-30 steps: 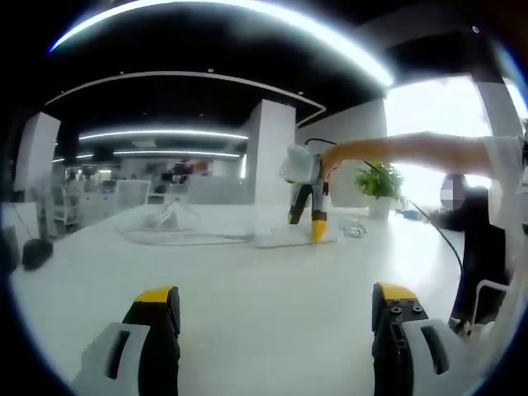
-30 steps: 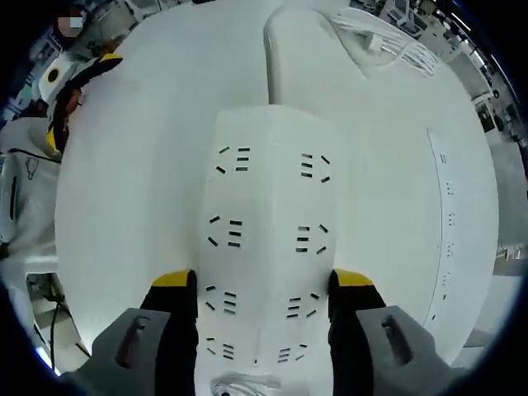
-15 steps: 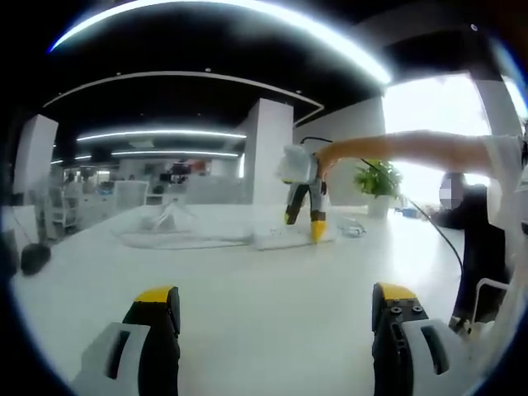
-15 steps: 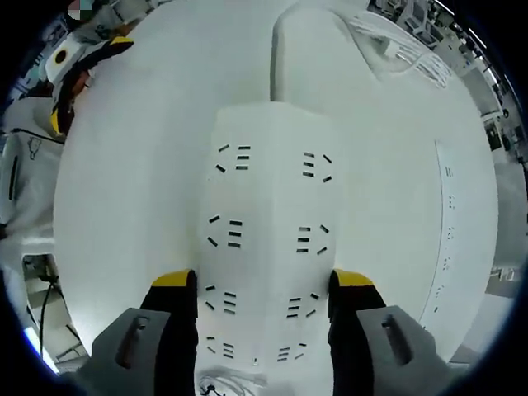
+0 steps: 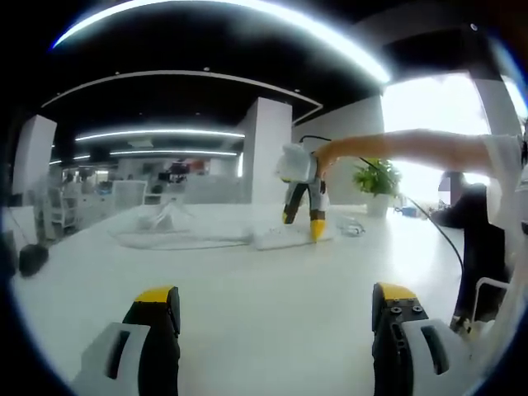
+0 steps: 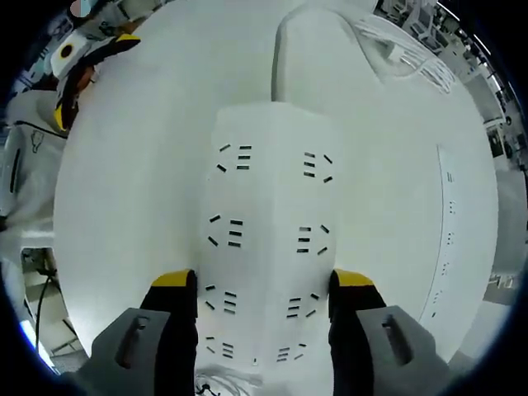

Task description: Straighten the power strip on the desk, plug the charger into it

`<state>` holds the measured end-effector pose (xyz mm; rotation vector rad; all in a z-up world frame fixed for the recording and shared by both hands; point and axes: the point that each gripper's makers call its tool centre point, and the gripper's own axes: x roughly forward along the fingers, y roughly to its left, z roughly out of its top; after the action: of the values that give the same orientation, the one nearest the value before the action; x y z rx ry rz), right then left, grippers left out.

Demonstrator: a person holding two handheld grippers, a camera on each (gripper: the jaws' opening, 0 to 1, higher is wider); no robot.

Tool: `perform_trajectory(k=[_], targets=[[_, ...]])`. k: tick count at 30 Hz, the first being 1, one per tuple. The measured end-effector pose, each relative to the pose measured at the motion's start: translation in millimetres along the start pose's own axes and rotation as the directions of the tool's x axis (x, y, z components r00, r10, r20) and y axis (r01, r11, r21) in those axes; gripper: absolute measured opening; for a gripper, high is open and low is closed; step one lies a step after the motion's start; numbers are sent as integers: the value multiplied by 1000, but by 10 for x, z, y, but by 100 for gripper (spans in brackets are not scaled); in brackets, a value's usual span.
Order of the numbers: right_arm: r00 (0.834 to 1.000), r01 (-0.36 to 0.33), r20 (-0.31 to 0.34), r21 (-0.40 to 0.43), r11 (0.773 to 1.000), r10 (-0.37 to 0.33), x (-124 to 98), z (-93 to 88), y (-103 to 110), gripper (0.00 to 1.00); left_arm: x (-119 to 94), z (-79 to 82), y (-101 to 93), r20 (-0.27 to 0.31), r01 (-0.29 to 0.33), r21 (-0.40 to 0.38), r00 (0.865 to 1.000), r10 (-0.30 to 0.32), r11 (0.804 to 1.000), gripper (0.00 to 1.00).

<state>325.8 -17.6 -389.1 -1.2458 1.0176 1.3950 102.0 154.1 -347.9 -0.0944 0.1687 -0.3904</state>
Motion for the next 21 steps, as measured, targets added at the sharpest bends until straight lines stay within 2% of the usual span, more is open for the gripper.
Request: perform_trajectory(k=[13, 17, 21], targets=[[1000, 10, -17, -10, 1000, -10, 15, -9, 1, 65, -31, 11, 32, 6, -7, -2, 1000, 7, 1000, 99], [1000, 15, -10, 20, 1000, -15, 8, -26, 0, 66, -40, 12, 51, 6, -10, -2, 1000, 10, 1000, 99], [999, 48, 0, 10, 999, -48, 1, -40, -56, 85, -48, 18, 53, 11, -10, -3, 1000, 10, 1000, 99]])
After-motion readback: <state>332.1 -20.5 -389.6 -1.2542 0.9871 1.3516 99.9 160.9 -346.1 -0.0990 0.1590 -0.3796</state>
